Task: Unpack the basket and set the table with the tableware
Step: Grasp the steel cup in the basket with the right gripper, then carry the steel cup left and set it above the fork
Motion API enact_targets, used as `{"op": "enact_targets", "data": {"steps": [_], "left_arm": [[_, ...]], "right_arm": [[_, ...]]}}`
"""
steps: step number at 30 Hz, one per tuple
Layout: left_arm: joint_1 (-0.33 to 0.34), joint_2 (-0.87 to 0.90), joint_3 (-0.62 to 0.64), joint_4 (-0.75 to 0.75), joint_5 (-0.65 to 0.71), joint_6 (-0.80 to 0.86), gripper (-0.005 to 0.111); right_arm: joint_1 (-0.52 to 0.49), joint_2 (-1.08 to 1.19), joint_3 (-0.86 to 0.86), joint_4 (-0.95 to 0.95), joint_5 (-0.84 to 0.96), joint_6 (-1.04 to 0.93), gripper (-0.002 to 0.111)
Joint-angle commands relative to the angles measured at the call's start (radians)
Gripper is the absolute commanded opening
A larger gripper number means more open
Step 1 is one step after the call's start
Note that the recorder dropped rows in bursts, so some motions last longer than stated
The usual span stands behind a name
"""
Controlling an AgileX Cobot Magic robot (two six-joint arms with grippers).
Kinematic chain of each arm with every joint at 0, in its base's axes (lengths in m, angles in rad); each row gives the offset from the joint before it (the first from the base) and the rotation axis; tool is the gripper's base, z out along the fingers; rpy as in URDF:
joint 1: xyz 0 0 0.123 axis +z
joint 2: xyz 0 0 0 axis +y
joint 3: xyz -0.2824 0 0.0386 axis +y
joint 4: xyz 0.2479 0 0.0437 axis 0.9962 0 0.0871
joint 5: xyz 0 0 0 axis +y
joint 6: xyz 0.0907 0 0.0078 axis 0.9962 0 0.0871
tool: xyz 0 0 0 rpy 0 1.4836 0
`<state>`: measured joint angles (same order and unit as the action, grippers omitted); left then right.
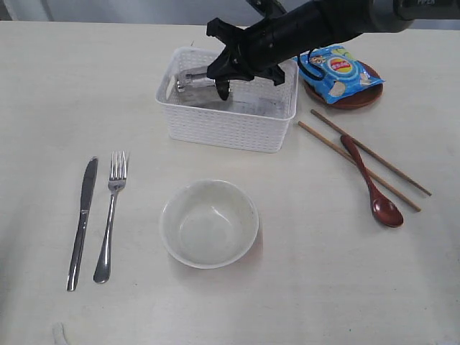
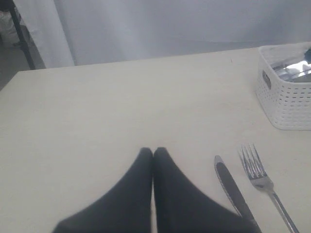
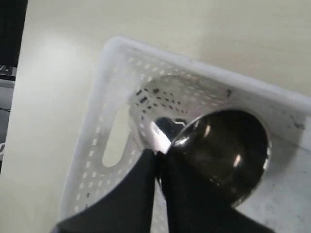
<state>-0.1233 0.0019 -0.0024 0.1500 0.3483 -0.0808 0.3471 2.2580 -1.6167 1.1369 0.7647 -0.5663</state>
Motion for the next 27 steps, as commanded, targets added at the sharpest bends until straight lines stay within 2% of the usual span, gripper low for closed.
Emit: {"op": "enact_targets", "data": {"steps": [1,9,17,22,27], "left_arm": [[-0.005,-0.002,0.002,0.002,-0.001,-0.002,0.000],[-0.005,-0.002,0.002,0.002,-0.001,-0.002,0.000],[-0.005,-0.002,0.002,0.002,-0.001,-0.002,0.000],[-0.005,-0.002,0.002,0.002,-0.001,-0.002,0.000],[-0.005,-0.002,0.002,0.002,-0.001,-0.002,0.000]], "right_arm": [[-0.005,-0.003,-0.004,0.046,0.014,-0.069,0.000],[-0.005,-0.072,-0.004,0.000,0.101,-0.095,0.000],[0.021,-0.311,-0.004,-0.255,0.150,-0.043,0.000],[0.108,-0.430,-0.004,-0.446,0.202,0.051,0.000],[0.259,-0.441,-0.049,-0.590,0.214,0.147,0.000]]}}
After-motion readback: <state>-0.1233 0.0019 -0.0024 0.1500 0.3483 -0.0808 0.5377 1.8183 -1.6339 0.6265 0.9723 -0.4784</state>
